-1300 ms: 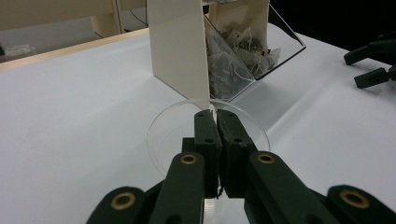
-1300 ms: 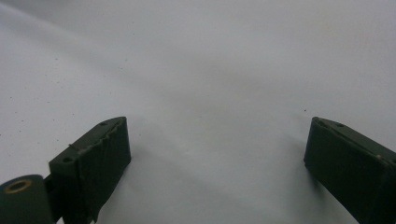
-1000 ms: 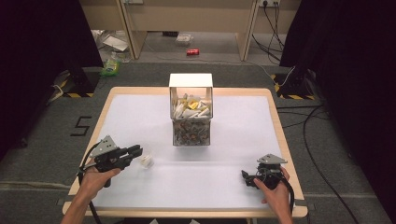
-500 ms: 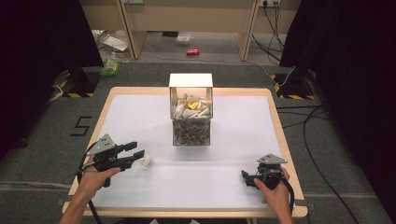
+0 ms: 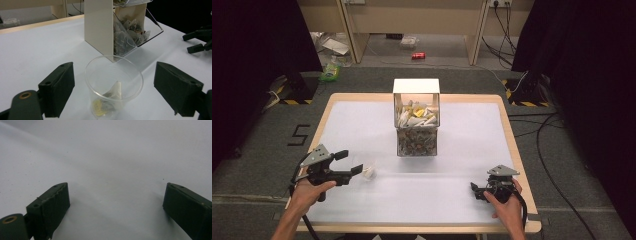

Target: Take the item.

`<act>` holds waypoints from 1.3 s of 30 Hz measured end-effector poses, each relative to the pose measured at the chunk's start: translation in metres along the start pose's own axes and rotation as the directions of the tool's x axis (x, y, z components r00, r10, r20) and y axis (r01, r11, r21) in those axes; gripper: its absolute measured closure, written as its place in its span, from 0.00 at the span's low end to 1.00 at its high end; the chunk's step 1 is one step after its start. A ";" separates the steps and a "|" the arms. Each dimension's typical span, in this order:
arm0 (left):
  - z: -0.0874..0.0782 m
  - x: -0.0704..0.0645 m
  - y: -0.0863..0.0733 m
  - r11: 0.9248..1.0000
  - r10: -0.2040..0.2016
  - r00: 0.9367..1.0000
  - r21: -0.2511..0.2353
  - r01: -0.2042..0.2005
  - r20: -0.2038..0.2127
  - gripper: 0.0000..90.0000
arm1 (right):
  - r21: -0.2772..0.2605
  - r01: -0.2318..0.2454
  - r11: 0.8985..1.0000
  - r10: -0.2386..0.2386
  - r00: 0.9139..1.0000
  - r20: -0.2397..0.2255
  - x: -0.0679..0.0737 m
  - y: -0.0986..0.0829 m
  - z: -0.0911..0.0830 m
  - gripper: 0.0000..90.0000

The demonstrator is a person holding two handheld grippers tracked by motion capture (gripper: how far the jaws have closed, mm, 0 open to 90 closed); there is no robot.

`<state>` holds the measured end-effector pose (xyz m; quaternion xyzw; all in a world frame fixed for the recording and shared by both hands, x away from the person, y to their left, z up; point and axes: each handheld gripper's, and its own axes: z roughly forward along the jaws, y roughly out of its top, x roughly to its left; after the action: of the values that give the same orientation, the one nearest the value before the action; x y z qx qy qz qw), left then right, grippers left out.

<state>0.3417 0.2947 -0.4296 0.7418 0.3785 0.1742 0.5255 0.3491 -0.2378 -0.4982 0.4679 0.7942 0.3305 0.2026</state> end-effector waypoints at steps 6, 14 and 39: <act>-0.009 0.005 -0.005 1.000 -0.003 1.000 -0.009 0.003 0.000 0.17 | 0.000 0.000 1.000 0.000 1.000 0.000 0.000 0.000 0.000 0.08; -0.020 0.014 -0.014 1.000 -0.013 0.999 -0.014 0.013 -0.032 0.16 | 0.000 0.000 1.000 0.000 1.000 0.000 0.000 0.000 0.000 0.08; -0.020 0.024 -0.052 0.997 -0.012 0.994 0.073 0.019 -0.104 0.17 | 0.000 0.000 1.000 0.000 1.000 0.000 0.000 0.000 0.000 0.08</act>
<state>0.3244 0.3337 -0.4729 0.7478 0.4172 0.1942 0.4786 0.3492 -0.2378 -0.4982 0.4678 0.7942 0.3307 0.2026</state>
